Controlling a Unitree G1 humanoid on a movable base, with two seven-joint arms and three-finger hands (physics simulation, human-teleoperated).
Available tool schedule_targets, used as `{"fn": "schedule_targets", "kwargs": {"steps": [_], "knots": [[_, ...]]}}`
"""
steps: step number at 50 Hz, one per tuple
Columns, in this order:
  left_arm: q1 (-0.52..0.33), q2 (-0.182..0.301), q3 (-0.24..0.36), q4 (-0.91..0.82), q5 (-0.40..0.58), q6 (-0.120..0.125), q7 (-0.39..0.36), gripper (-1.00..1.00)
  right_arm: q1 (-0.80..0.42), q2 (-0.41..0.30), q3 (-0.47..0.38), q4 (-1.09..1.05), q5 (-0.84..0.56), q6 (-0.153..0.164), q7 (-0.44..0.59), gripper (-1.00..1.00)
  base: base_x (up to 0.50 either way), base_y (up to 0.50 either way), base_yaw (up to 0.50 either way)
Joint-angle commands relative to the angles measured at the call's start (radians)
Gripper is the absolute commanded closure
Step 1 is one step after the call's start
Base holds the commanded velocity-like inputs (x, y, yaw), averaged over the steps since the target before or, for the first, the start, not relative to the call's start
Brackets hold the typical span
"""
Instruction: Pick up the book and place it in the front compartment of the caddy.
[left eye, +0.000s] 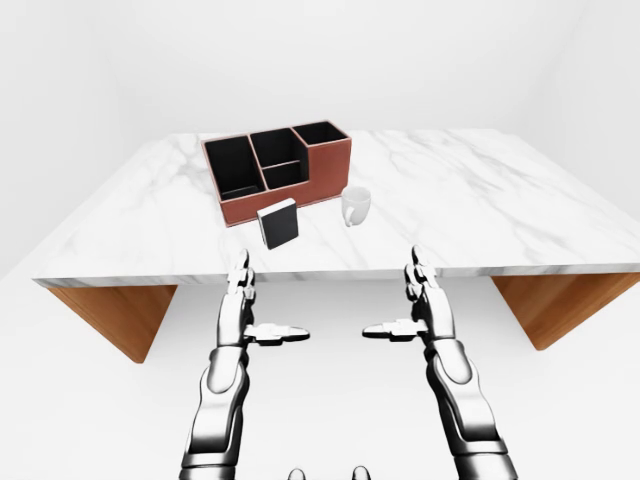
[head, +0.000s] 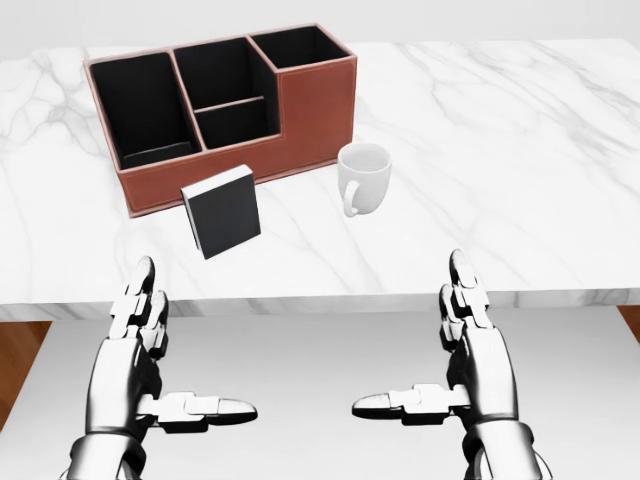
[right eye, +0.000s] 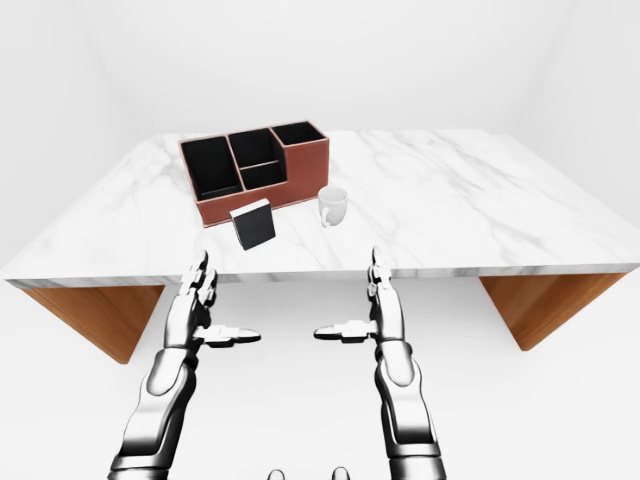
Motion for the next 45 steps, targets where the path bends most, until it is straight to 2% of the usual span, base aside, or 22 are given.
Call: {"fn": "schedule_targets", "kwargs": {"steps": [1, 5, 8, 11, 13, 24, 45], "knots": [[0.007, 0.013, 0.024, -0.023, -0.007, 0.014, -0.027, -1.0, -0.003, -0.012, -0.025, -0.009, 0.015, 0.028, 0.023, -1.0, 0.0, 0.0, 0.0], [0.005, 0.014, 0.026, -0.021, -0.007, 0.015, -0.028, -1.0, 0.007, -0.012, -0.024, -0.035, 0.016, 0.039, 0.026, -1.0, 0.0, 0.0, 0.0], [0.007, 0.014, 0.027, -0.037, -0.008, 0.028, -0.029, -1.0, 0.008, -0.013, -0.026, -0.047, 0.02, 0.048, 0.029, -1.0, 0.0, 0.0, 0.0], [0.005, 0.017, 0.032, -0.065, -0.012, 0.053, -0.032, -1.0, 0.013, -0.013, -0.026, -0.082, 0.023, 0.076, 0.031, -1.0, 0.0, 0.0, 0.0], [0.012, 0.018, 0.033, -0.109, -0.014, 0.086, -0.034, -1.0, 0.011, -0.014, -0.028, -0.1, 0.024, 0.08, 0.032, -1.0, 0.0, 0.0, 0.0], [0.026, 0.019, 0.04, -0.274, -0.02, 0.087, -0.046, -1.0, 0.025, -0.018, -0.039, -0.236, 0.024, 0.08, 0.035, -1.0, 0.0, 0.0, 0.0], [0.021, 0.026, 0.068, -0.409, -0.012, 0.087, -0.058, -1.0, 0.019, -0.022, -0.079, -0.408, 0.059, 0.08, 0.037, -1.0, 0.0, 0.0, 0.0]]}}
